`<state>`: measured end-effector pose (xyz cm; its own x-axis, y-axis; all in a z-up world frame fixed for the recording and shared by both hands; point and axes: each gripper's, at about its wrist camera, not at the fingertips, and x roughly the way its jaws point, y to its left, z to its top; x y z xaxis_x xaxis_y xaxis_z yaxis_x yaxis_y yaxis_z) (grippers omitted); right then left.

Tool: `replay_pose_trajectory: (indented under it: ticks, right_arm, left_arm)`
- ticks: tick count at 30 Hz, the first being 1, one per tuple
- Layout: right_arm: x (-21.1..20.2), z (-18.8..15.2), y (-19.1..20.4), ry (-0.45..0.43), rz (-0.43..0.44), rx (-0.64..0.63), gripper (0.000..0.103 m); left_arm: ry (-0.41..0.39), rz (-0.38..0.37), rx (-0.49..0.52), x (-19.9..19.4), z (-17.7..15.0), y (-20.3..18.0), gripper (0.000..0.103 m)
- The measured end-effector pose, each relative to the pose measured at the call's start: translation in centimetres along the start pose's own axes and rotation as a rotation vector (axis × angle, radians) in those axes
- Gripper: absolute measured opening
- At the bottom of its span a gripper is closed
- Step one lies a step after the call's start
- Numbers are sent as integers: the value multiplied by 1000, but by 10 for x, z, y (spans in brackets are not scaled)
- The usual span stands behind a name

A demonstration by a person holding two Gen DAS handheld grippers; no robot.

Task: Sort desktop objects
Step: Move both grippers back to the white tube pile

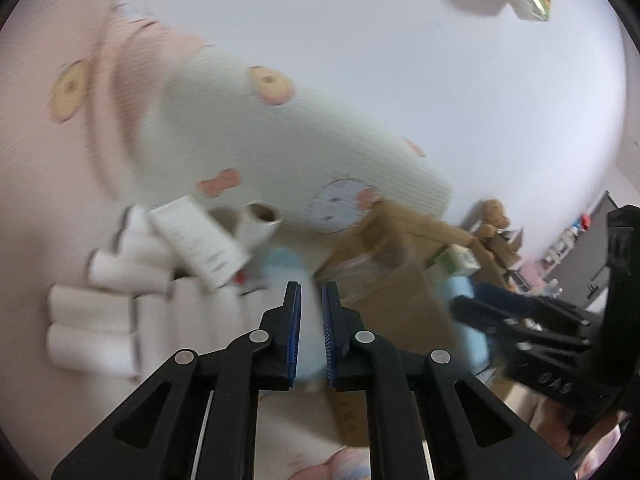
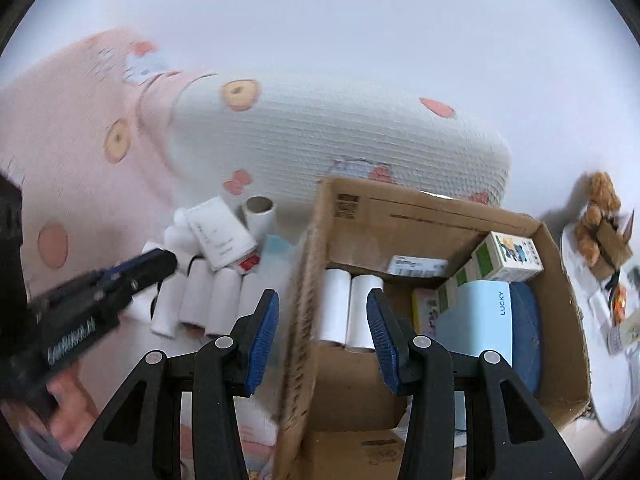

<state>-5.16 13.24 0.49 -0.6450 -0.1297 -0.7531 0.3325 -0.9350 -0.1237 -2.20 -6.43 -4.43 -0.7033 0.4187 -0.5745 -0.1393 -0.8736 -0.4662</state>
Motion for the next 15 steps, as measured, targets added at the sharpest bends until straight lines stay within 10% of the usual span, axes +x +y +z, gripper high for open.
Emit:
replay_pose_trajectory:
  ticks: [6,15]
  right_arm:
    - [-14,-2,23,-68,-63,-66,42]
    - [-7,-8,77,-96,171,-133,42]
  left_arm:
    - [2,174,-29,-12,-33,44,12]
    - [-21,208,-130,-25,-53,85,21]
